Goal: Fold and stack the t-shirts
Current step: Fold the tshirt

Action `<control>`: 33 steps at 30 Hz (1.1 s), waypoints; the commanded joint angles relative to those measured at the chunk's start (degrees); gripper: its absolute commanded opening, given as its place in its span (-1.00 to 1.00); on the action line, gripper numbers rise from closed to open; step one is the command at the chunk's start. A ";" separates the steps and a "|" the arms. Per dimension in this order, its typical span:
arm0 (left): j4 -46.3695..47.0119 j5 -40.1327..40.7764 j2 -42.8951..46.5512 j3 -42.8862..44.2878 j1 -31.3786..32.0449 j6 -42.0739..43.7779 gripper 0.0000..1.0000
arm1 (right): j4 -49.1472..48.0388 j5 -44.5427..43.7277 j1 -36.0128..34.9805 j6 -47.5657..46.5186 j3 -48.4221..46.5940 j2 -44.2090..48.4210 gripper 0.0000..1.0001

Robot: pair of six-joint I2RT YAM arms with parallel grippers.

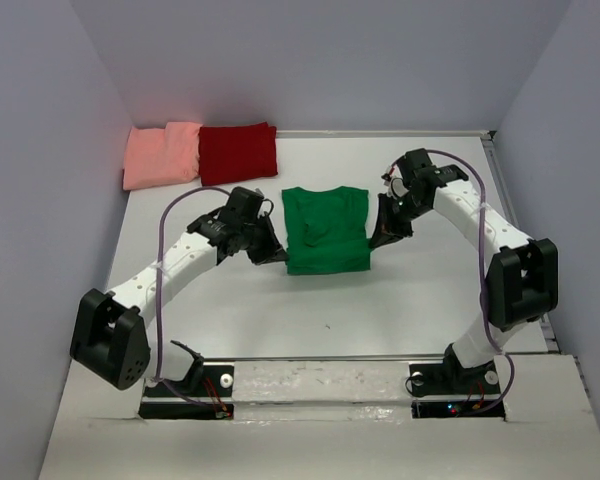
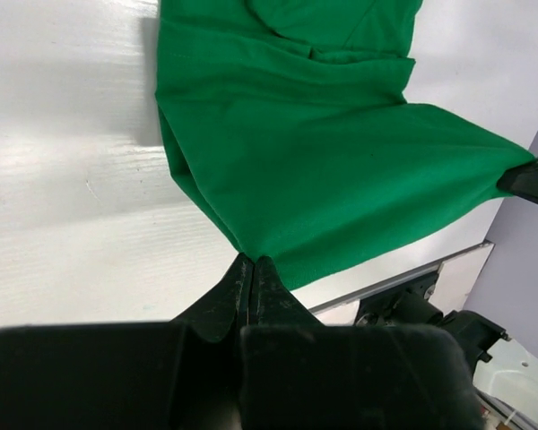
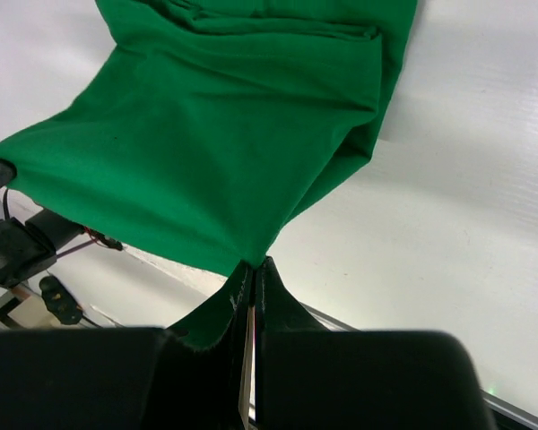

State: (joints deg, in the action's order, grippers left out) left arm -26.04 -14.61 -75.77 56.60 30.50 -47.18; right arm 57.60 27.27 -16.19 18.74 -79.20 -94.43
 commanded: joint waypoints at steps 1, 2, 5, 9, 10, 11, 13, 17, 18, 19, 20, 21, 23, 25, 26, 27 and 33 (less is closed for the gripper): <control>-0.59 -0.68 -1.57 3.78 -0.97 3.05 -1.00 | 1.46 -0.90 0.01 -1.60 -4.73 -1.10 -1.00; -0.59 -0.86 -2.88 4.83 -1.67 3.49 -1.00 | 1.55 -0.90 0.01 -1.69 -5.96 -1.89 -1.00; -1.29 -1.12 -5.69 7.98 -2.90 5.43 -1.00 | 1.98 -1.25 0.01 -1.87 -7.80 -3.21 -1.00; -2.69 -1.03 -8.78 12.56 -4.48 7.80 -1.00 | 2.51 -1.43 0.01 -1.96 -10.00 -4.44 -1.00; -2.96 -1.03 -9.31 13.44 -4.83 8.24 -1.00 | 2.60 -1.43 0.01 -1.96 -10.36 -4.62 -1.00; -3.14 -1.12 -10.36 15.02 -5.10 9.03 -1.00 | 2.69 -1.43 0.01 -1.96 -10.80 -4.88 -1.00; -3.93 -1.21 -11.42 16.34 -5.89 9.82 -1.00 | 2.86 -1.51 0.01 -1.96 -12.11 -5.67 -1.00; -4.46 -1.47 -13.61 18.81 -6.94 11.05 -1.00 | 3.65 -2.13 0.62 -2.39 -14.92 -7.43 -1.00; -4.37 -1.65 -13.97 18.99 -7.12 11.14 -1.00 | 4.18 -2.13 0.63 -2.57 -15.54 -7.69 -1.00; -4.45 -1.82 -14.23 19.25 -7.21 11.23 -1.00 | 4.36 -2.13 0.63 -2.74 -16.59 -8.48 -1.00; -4.46 -1.82 -14.67 19.69 -7.38 11.40 -1.00 | 4.45 -2.30 1.15 -2.75 -17.12 -8.75 -1.00; -4.54 -1.82 -14.85 19.86 -7.39 11.49 -1.00 | 4.53 -2.31 1.16 -2.83 -17.48 -9.01 -1.00; -4.46 -1.82 -15.37 20.22 -7.74 11.58 -1.00 | 4.53 -2.48 1.16 -2.75 -18.35 -9.71 -1.00; -4.37 -2.00 -15.64 20.31 -8.00 11.85 -1.00 | 4.45 -2.57 1.68 -2.66 -18.71 -10.07 -1.00; -4.45 -2.00 -15.99 20.48 -8.09 11.93 -1.00 | 4.45 -2.66 1.68 -2.57 -18.80 -10.24 -1.00; -4.37 -2.17 -16.16 20.57 -8.35 12.02 -1.00 | 4.45 -2.66 1.68 -2.57 -19.06 -10.51 -1.00; -4.63 -2.26 -17.22 21.45 -9.06 12.81 -1.00 | 4.01 -2.66 2.21 -2.48 -19.94 -11.47 -1.00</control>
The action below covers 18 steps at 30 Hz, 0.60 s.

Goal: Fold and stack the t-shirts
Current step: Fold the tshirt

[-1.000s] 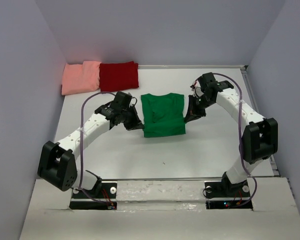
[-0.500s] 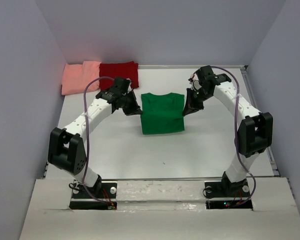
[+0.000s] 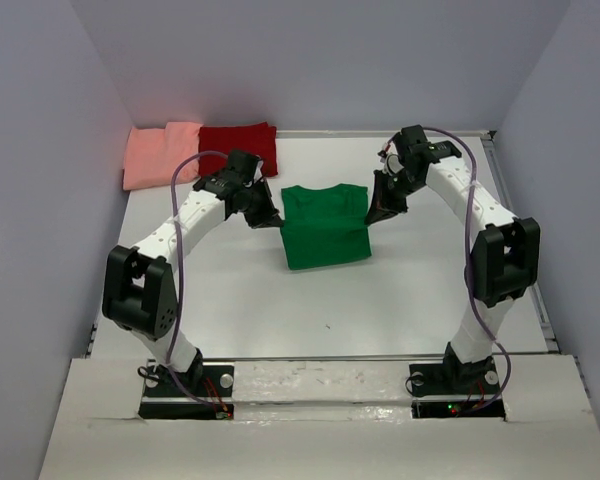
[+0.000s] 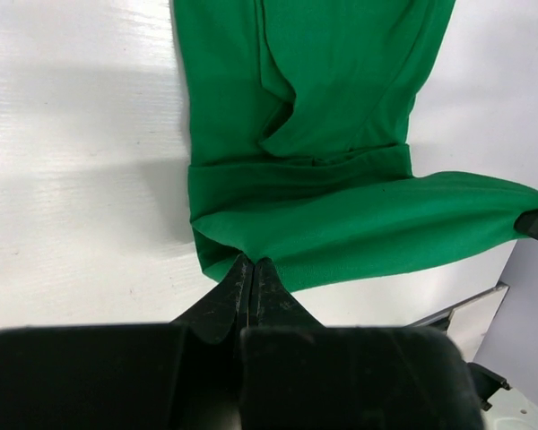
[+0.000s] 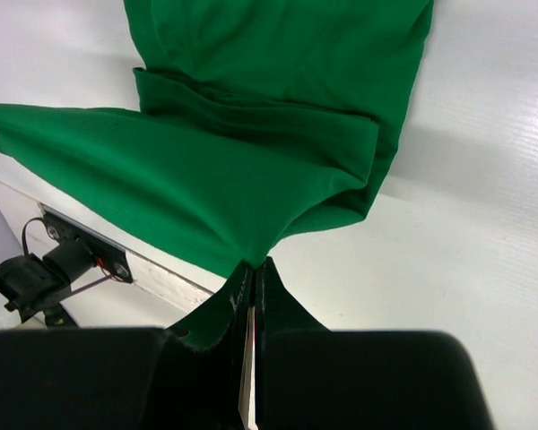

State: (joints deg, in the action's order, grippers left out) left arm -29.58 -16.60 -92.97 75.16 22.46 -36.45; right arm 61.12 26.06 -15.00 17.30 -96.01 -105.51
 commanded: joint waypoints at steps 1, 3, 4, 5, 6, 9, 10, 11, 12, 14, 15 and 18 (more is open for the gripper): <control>-1.18 -0.27 -0.19 2.98 -1.19 2.17 -1.00 | 0.40 -1.37 1.03 -0.95 -3.40 -0.74 -1.00; -1.00 -0.45 -0.72 3.33 -1.45 2.26 -1.00 | 0.31 -1.19 1.03 -0.86 -3.75 -1.10 -1.00; -0.92 -0.71 -0.98 3.51 -1.63 2.26 -1.00 | 0.23 -1.28 1.03 -0.78 -4.18 -1.62 -1.00; -0.83 -0.80 -1.51 3.59 -1.71 2.34 -1.00 | 0.14 -1.28 1.03 -0.69 -4.45 -1.89 -1.00; -0.74 -0.98 -1.77 4.03 -1.80 2.34 -1.00 | 0.14 -1.28 1.03 -0.78 -4.89 -2.06 -1.00; -0.92 -1.42 -2.92 5.52 -2.15 2.43 -1.00 | 0.22 -1.28 1.56 -0.60 -6.47 -3.20 -1.00; -0.83 -1.77 -3.27 5.96 -2.24 2.43 -1.00 | 0.22 -1.37 1.56 -0.60 -6.91 -3.55 -1.00; -0.83 -2.03 -3.71 6.40 -2.42 2.43 -1.00 | 0.22 -1.37 1.56 -0.51 -7.35 -3.82 -1.00; -0.91 -2.29 -4.58 7.54 -2.68 2.52 -1.00 | 0.22 -1.37 1.56 -0.51 -8.05 -4.34 -1.00; -1.00 -3.00 -5.64 9.04 -2.86 2.52 -1.00 | 0.22 -1.28 1.56 -0.43 -8.76 -4.87 -1.00; -1.18 -3.17 -6.78 10.52 -2.95 2.52 -1.00 | 0.22 -1.28 1.56 -0.51 -9.46 -5.49 -1.00; -1.44 -3.79 -9.24 13.69 -2.95 2.61 -1.00 | 0.22 -1.28 2.08 -0.42 -10.51 -6.37 -1.00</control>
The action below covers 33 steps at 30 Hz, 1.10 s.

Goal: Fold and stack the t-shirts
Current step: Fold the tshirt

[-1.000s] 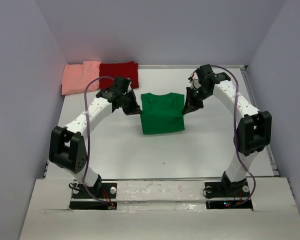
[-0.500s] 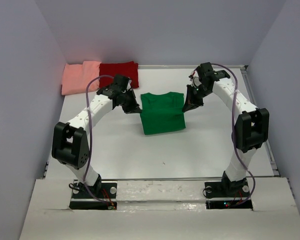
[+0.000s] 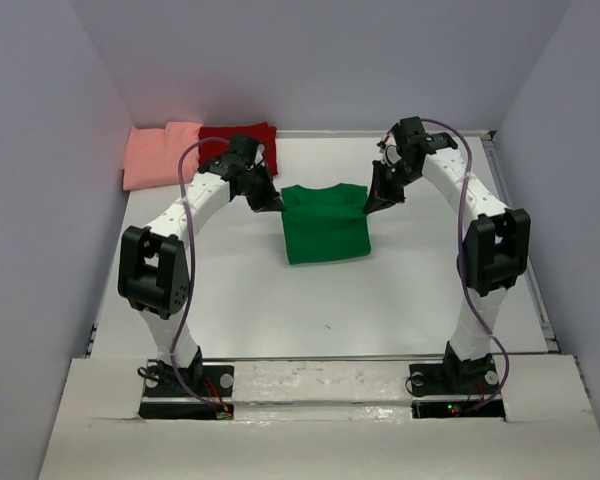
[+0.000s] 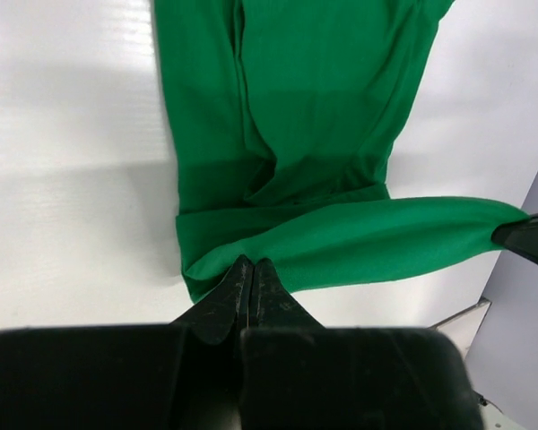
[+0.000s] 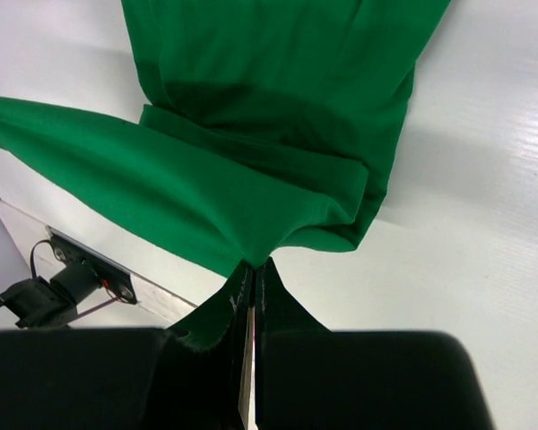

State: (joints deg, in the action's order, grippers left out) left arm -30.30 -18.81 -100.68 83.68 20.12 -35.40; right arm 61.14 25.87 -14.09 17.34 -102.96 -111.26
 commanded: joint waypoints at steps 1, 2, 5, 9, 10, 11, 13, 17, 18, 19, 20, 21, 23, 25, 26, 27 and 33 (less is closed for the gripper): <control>-0.81 -1.76 -2.05 5.96 -0.61 1.56 -1.00 | 0.20 -1.08 1.17 -0.47 -4.35 -1.23 -1.00; -0.90 -2.11 -3.45 6.75 -0.61 1.56 -1.00 | 0.20 -1.08 1.17 -0.47 -4.88 -1.67 -1.00; -1.42 -2.64 -5.39 10.09 -0.61 1.65 -1.00 | 0.38 -1.08 1.17 -0.47 -6.99 -3.08 -1.00; -2.04 -2.90 -8.65 13.43 -0.70 1.82 -1.00 | 0.47 -1.00 1.69 -0.47 -9.63 -5.10 -1.00; -2.21 -3.16 -9.00 14.22 -0.70 2.00 -1.00 | 0.55 -0.99 1.69 -0.38 -10.07 -5.45 -1.00; -2.30 -3.25 -9.35 14.58 -0.70 2.00 -1.00 | 0.47 -1.08 1.69 -0.38 -10.51 -5.89 -1.00; -2.30 -3.25 -10.23 15.20 -0.78 2.17 -1.00 | 0.47 -0.99 2.22 -0.56 -11.65 -7.30 -1.00; -2.30 -3.17 -11.02 15.37 -0.96 2.44 -1.00 | 0.12 -0.82 2.74 -0.64 -13.84 -9.67 -1.00; -2.39 -3.16 -11.37 15.29 -1.05 2.53 -1.00 | 0.03 -0.73 2.75 -0.64 -14.98 -10.72 -1.00; -2.30 -3.16 -11.46 15.29 -1.05 2.61 -1.00 | 0.03 -0.64 2.75 -0.64 -15.51 -11.25 -1.00; -2.30 -3.16 -11.73 15.20 -1.13 2.70 -1.00 | -0.06 -0.64 2.75 -0.56 -16.22 -11.87 -1.00; -2.30 -3.08 -11.73 15.20 -1.13 2.70 -1.00 | -0.06 -0.56 2.75 -0.56 -16.74 -12.31 -1.00; -2.21 -2.99 -11.90 15.11 -1.31 2.70 -1.00 | -0.41 -0.29 2.75 -0.47 -18.59 -13.80 -1.00; -2.13 -2.90 -12.17 15.11 -1.57 2.79 -1.00 | -0.41 -0.12 2.75 -0.38 -19.91 -15.12 -1.00; -2.13 -2.90 -12.34 15.20 -1.57 2.88 -1.00 | -0.50 -0.12 2.75 -0.29 -21.13 -15.47 -1.00; -2.21 -2.90 -12.52 15.28 -1.66 2.96 -1.00 | -0.41 -0.20 3.27 -0.21 -21.75 -15.91 -1.00; -2.74 -3.08 -13.74 17.30 -2.54 3.05 -1.00 | 0.55 -0.20 3.28 -0.20 -26.32 -18.55 -1.00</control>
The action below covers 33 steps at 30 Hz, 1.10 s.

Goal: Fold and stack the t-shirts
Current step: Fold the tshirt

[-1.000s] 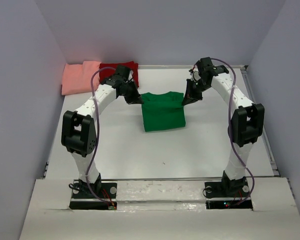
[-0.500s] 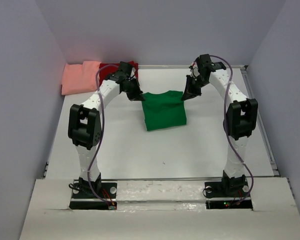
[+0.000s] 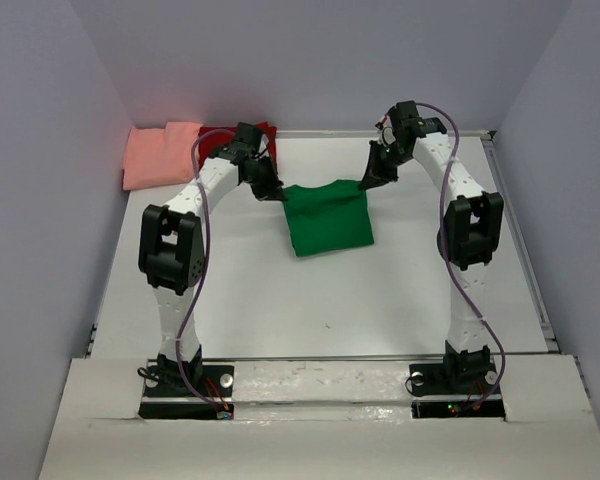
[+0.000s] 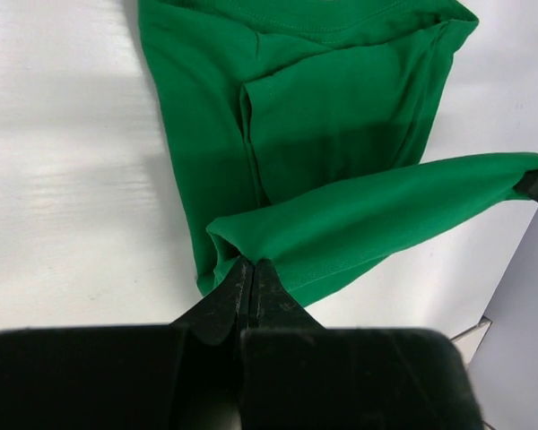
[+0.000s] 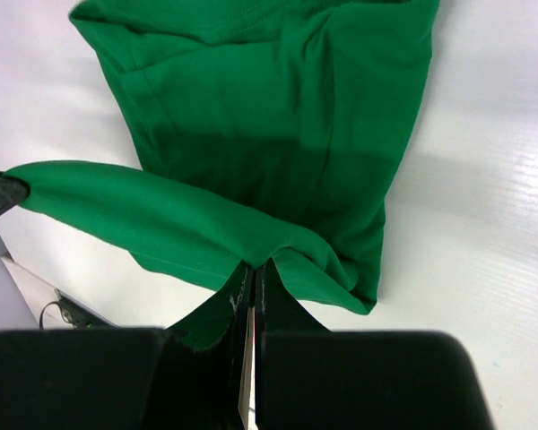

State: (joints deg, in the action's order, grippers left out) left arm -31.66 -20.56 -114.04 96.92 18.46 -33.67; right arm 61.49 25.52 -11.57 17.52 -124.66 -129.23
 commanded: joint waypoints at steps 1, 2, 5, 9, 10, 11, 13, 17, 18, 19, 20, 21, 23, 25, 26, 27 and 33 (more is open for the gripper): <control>-1.65 -1.42 -0.74 4.67 -0.97 1.59 -1.00 | 0.20 -0.03 0.76 -0.38 -5.06 -0.85 -1.00; -1.91 -1.24 -1.36 5.29 -1.05 1.68 -1.00 | 0.20 -0.03 1.28 -0.21 -5.41 -1.02 -1.00; -2.88 -1.07 -3.11 8.10 -1.32 2.20 -1.00 | -0.15 0.06 1.29 -0.03 -6.56 -1.64 -1.00; -4.02 -0.10 -5.31 12.05 -1.32 3.00 -1.00 | -1.55 0.58 1.29 0.50 -6.82 -2.69 -1.00; -4.02 -0.10 -5.75 12.49 -1.32 2.91 -1.00 | -1.73 0.67 1.29 0.59 -6.91 -2.96 -1.00; -4.02 -0.18 -6.45 12.85 -1.32 3.00 -1.00 | -1.99 0.85 1.29 0.67 -6.91 -3.22 -1.00; -3.76 -0.36 -7.07 13.64 -1.32 2.91 -1.00 | -2.95 0.94 1.29 0.76 -6.47 -3.66 -1.00; -3.15 -0.45 -8.13 13.64 -1.32 2.65 -1.00 | -5.15 1.38 1.29 1.55 -6.47 -4.62 -1.00; -3.06 -0.45 -8.30 13.64 -1.32 2.73 -1.00 | -6.11 1.72 1.29 1.73 -6.56 -4.89 -1.00; -2.97 -0.45 -8.39 13.55 -1.32 2.73 -1.00 | -6.56 1.82 1.29 2.08 -6.73 -5.15 -1.00; -2.97 -0.45 -8.57 13.55 -1.32 2.73 -1.00 | -6.91 2.08 1.29 2.34 -7.00 -5.50 -1.00; -2.88 -0.45 -8.83 13.55 -1.32 2.82 -1.00 | -7.09 2.86 1.29 2.87 -8.13 -6.64 -1.00; -2.79 -0.45 -9.18 13.64 -1.32 2.82 -1.00 | -7.44 3.48 1.29 3.22 -9.28 -7.70 -1.00; -2.62 -0.36 -9.62 13.82 -1.41 2.82 -1.00 | -7.62 3.75 1.29 3.49 -10.69 -8.84 -1.00; -2.62 -0.45 -9.80 13.90 -1.49 2.73 -1.00 | -7.70 3.84 1.29 3.49 -11.04 -9.11 -1.00; -2.44 -0.45 -10.15 14.17 -1.58 2.73 -1.00 | -7.88 3.66 1.29 3.49 -11.22 -9.28 -1.00; -2.27 -0.45 -11.82 16.10 -2.28 2.56 -1.00 | -9.46 3.84 1.29 3.22 -11.66 -10.16 -1.00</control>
State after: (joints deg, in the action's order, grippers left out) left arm -34.11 -20.32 -125.60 108.77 17.04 -31.94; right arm 55.66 28.18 -10.79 20.69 -133.14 -139.55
